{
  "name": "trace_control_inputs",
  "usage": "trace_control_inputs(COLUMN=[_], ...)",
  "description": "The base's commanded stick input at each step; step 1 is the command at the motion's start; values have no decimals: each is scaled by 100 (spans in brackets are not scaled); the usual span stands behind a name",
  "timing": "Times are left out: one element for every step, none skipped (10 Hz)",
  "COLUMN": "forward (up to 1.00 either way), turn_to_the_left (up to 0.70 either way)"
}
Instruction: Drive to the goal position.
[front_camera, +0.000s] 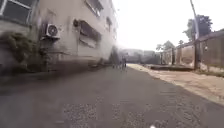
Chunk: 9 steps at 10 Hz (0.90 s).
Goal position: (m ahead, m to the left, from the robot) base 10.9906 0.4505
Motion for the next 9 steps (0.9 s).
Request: trace_control_inputs(forward=[100, 100, 100, 100, 100, 100, 100, 100, 100], turn_to_the_left=[0, 0, 0, 0, -13, -27, -27, -13, 0])
